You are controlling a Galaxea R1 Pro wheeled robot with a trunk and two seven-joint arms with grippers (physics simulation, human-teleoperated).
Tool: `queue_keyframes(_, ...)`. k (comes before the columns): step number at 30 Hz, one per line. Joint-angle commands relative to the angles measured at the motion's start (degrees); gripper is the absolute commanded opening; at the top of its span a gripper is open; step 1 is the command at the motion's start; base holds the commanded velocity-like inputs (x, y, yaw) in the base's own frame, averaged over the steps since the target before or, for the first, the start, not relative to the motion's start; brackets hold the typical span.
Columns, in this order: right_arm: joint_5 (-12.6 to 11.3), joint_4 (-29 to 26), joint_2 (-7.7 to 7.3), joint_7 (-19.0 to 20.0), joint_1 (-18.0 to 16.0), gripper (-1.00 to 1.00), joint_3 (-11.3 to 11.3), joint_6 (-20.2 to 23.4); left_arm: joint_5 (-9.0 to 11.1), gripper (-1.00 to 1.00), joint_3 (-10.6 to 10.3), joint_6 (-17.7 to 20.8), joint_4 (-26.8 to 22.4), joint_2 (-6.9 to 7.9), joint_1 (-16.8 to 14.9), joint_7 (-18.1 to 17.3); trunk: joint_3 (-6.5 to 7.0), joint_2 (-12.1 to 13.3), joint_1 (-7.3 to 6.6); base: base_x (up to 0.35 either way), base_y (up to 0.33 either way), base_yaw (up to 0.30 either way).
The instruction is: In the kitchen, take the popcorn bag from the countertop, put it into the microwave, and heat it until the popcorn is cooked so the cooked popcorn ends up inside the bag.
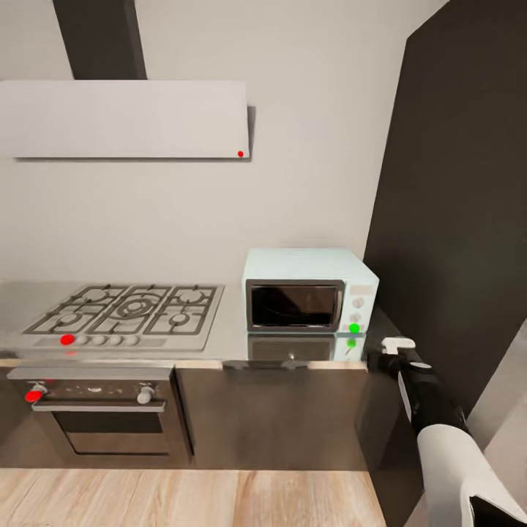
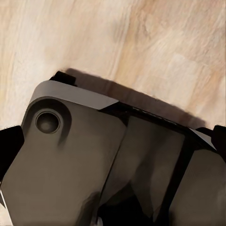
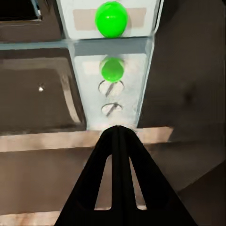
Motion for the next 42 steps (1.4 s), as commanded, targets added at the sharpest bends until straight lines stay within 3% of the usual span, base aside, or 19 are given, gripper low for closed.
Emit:
queue_keyframes(1, 0.6, -1.1, 0.07, 0.7, -0.1, -1.00, -0.2, 2.6, 0.4, 1.00, -0.5, -0.1, 0.0, -0.01, 0.0, 0.2, -0.10, -0.1, -0.02, -0.338, 0.137, 0.000)
queue_keyframes(5, 0.5, -4.6, 0.25, 0.9, -0.1, -1.00, 0.0, 13.0, 0.4, 1.00, -0.5, -0.1, 0.0, -0.01, 0.0, 0.2, -0.10, -0.1, -0.02, -0.338, 0.137, 0.000)
queue_keyframes(8, 0.5, -4.3, 0.81, 0.7, -0.1, -1.00, 0.2, 16.4, 0.4, 1.00, -0.5, -0.1, 0.0, -0.01, 0.0, 0.2, -0.10, -0.1, -0.02, -0.338, 0.137, 0.000)
queue_keyframes(10, 0.5, 0.4, 1.57, 0.2, -0.1, -1.00, 0.2, 16.1, 0.4, 1.00, -0.5, -0.1, 0.0, -0.01, 0.0, 0.2, -0.10, -0.1, -0.02, -0.338, 0.127, 0.000)
queue_keyframes(12, 0.6, 9.6, 1.32, -0.2, -0.1, -1.00, 0.2, 13.4, 0.4, 1.00, -0.5, -0.1, 0.0, -0.01, 0.0, 0.2, -0.10, -0.1, -0.02, -0.329, 0.112, 0.000)
queue_keyframes(13, 0.5, 15.5, 1.06, -0.6, -0.1, -1.00, 0.2, 9.9, 0.4, 1.00, -0.5, -0.1, 0.0, -0.01, 0.0, 0.2, -0.10, -0.1, -0.02, -0.310, 0.099, 0.000)
queue_keyframes(16, 3.2, 39.0, -2.37, -6.1, 0.0, -1.00, 0.2, -5.9, 0.3, 1.00, -0.5, -0.1, 0.0, -0.01, 0.0, 0.2, -0.10, -0.1, -0.02, -0.270, 0.083, 0.000)
queue_keyframes(18, 3.8, 43.7, -3.17, -10.2, 1.2, -1.00, 0.2, -13.9, 0.3, 1.00, -0.6, -0.1, 0.0, -0.01, 0.0, 0.2, -0.10, -0.1, -0.02, -0.252, 0.077, 0.000)
queue_keyframes(25, 4.0, 45.5, -3.50, -12.6, 23.8, -1.00, 0.1, -23.1, -0.2, 1.00, -0.6, 0.0, 0.1, -0.01, 0.0, 0.1, -0.10, -0.1, -0.02, -0.128, 0.014, 0.000)
queue_keyframes(29, 3.9, 45.6, -3.12, -12.8, 32.4, -1.00, 0.1, -25.3, -0.3, 1.00, -0.6, 0.1, 0.1, -0.01, 0.0, 0.1, -0.10, -0.1, -0.02, -0.003, 0.000, 0.000)
queue_keyframes(33, 3.8, 45.6, -2.98, -12.9, 34.5, -1.00, 0.1, -26.9, -0.3, 1.00, -0.6, 0.1, 0.1, 0.09, 0.0, 0.1, -0.10, -0.1, -0.02, 0.000, 0.000, 0.000)
queue_keyframes(35, 3.8, 45.6, -2.93, -12.9, 34.8, -1.00, 0.0, -27.7, -0.3, 1.00, -0.6, 0.1, 0.1, 0.83, 0.0, 0.1, -0.10, -0.1, -0.02, 0.000, 0.000, 0.000)
queue_keyframes(36, 3.8, 45.6, -2.94, -12.8, 34.8, -1.00, 0.0, -27.8, -0.3, 1.00, -0.6, 0.1, 0.1, 1.93, 0.0, 0.1, -0.10, -0.1, -0.02, 0.000, 0.000, 0.000)
queue_keyframes(42, 3.9, 45.6, -2.98, -12.8, 35.0, -1.00, 0.0, -27.9, -0.4, 1.00, -1.0, 0.5, 0.0, 3.14, 0.0, 0.0, -0.10, -0.1, -0.02, 0.000, 0.000, 0.000)
